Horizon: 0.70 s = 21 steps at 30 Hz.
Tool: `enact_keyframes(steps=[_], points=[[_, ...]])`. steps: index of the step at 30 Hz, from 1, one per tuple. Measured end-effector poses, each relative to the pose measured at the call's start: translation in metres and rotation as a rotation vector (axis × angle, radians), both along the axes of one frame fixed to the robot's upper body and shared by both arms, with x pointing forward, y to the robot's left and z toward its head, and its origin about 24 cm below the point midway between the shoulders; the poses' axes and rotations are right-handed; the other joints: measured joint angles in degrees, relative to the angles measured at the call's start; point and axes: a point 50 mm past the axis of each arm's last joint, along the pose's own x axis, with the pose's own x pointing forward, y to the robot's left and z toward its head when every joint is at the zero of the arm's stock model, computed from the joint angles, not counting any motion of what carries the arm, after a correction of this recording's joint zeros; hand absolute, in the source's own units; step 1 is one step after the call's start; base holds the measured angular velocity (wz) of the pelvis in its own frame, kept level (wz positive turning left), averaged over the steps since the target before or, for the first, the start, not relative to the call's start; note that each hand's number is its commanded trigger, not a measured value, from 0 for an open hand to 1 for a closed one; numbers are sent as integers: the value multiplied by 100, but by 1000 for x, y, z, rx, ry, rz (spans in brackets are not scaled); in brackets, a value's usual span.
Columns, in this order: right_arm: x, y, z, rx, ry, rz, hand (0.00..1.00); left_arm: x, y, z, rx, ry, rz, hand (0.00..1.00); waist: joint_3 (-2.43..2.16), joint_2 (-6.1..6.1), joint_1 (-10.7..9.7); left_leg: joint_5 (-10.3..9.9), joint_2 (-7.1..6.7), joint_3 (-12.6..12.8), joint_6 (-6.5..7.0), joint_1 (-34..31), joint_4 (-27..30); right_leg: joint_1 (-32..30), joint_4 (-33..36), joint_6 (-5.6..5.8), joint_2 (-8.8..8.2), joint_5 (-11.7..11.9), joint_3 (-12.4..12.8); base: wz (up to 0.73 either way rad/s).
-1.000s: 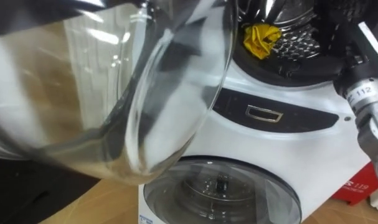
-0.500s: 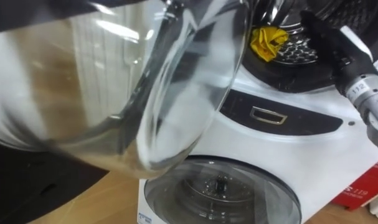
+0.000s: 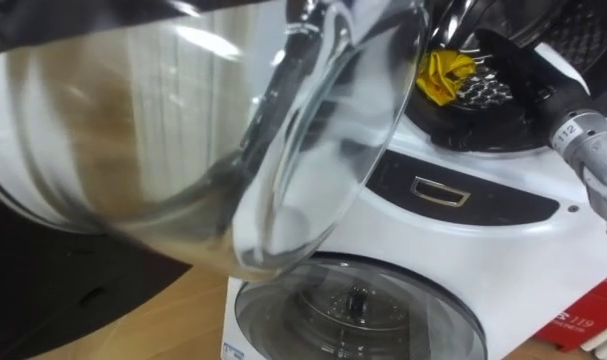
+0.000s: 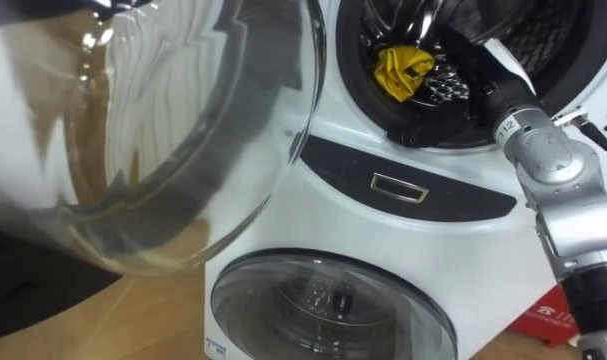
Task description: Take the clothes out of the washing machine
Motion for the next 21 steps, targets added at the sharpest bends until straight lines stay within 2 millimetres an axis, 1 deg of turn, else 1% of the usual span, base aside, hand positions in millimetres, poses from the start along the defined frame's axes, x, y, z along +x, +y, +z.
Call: enact_keyframes(steps=[3,7,10,14,18,21], points=[[0,0,1,1,-2,0,0,-6,0,-1,-2,14,8,0,-5,-7,1,0,-1,-7,0,-2,2,-10,17,0,-4,0,-4,0],[1,0,2,5,6,-11,0,-6,-1,-1,-4,18,11,0,-16,-23,14,0,-6,-3,0,-44,29,-91,104,-2,-13,-11,-5,0],[3,-2,2,33,17,-19,0,-7,0,-1,2,13,31,0,-16,-22,15,0,-10,-5,0,-58,48,-93,103,-2,-20,-10,-20,2],[7,-6,2,101,43,-24,0,-7,1,0,7,14,40,0,-18,-22,-75,0,-20,-73,-1,-112,88,-91,95,-4,-30,-8,-84,9],[8,-6,2,113,50,-24,0,-8,1,1,12,16,40,0,-18,-19,-113,2,-23,-112,-5,-126,100,-87,95,-6,-37,-6,-132,6],[10,-8,2,151,58,-26,0,-8,2,2,18,7,43,0,-28,-13,-136,2,-25,-120,-5,-146,115,-97,93,-8,-52,-5,-180,1]])
